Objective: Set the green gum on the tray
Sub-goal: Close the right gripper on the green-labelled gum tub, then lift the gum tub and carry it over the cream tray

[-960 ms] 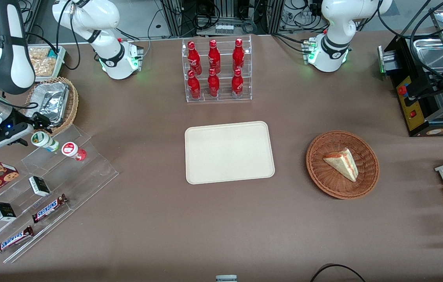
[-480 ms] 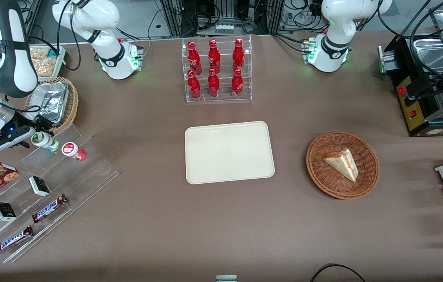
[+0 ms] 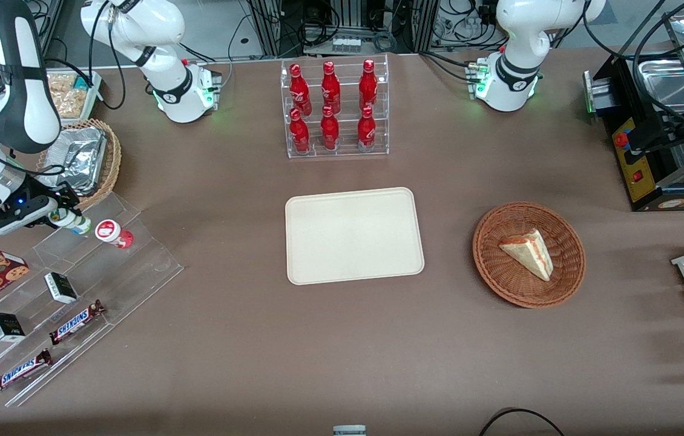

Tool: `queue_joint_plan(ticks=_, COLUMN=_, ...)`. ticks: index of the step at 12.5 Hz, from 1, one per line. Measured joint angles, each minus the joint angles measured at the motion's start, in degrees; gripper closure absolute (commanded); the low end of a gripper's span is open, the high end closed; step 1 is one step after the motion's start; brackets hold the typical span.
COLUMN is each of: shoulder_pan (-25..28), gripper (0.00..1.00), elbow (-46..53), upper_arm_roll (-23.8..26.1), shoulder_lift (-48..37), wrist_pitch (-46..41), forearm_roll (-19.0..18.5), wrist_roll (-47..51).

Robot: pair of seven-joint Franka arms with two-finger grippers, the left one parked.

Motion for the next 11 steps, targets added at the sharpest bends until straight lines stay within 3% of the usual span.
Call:
queue_joint_plan(ticks=3, shoulder_pan=0.51, gripper=1.0, elbow=1.54, upper_arm_roll=0.34, shoulder_lift=-0.1, wrist_pitch=-3.41, forearm_roll=0.75, wrist_roll=0.35)
queue_joint_plan(ticks=6, shoulder_pan=2.42, gripper=1.0, elbow=8.71, upper_arm_roll=1.19, shoulder_lift=-0.73, wrist_pitch=-14.02, forearm_roll=0.96, wrist_roll=2.16)
queue_joint_plan(ticks=11, shoulder_pan=2.93, gripper=1.0, elbow=17.22, upper_arm_roll=7.12, shoulder_lift=-2.35, wrist_pitch=-27.33, forearm_roll=0.99, wrist_roll=9.34)
